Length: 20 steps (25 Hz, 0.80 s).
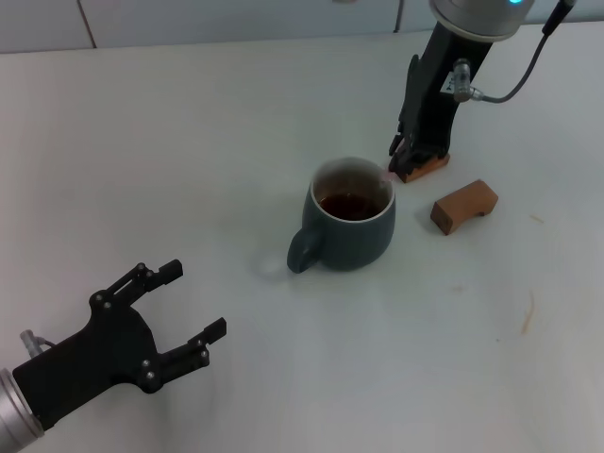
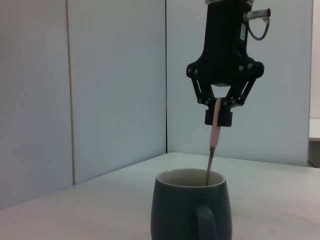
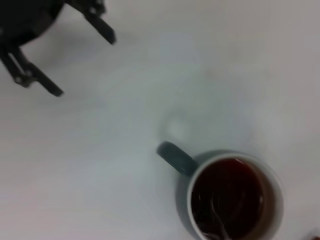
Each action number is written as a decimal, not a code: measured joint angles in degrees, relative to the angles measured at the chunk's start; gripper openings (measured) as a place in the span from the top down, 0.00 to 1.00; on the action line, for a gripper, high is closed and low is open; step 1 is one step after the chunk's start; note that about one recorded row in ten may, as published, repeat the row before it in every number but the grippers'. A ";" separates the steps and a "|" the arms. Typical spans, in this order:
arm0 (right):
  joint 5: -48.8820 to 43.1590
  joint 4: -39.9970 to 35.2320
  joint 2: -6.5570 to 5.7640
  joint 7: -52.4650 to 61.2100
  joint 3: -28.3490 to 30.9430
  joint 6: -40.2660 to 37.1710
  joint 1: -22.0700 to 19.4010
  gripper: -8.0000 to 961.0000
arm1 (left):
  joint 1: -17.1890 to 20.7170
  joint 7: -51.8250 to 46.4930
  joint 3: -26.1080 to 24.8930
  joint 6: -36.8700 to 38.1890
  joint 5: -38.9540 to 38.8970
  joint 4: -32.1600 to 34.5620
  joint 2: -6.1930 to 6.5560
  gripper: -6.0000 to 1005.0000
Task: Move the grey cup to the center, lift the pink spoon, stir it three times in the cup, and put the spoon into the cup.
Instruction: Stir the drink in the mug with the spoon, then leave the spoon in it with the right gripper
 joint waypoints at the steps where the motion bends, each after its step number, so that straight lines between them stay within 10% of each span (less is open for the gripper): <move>1: 0.53 -0.10 0.01 -0.06 0.02 -0.02 0.02 0.88 | -0.01 0.00 0.00 0.00 0.00 0.00 0.00 0.14; 20: 0.44 0.11 -0.32 -0.04 0.67 -0.76 0.28 0.88 | -0.20 -0.07 0.00 -0.08 0.00 0.00 0.00 0.14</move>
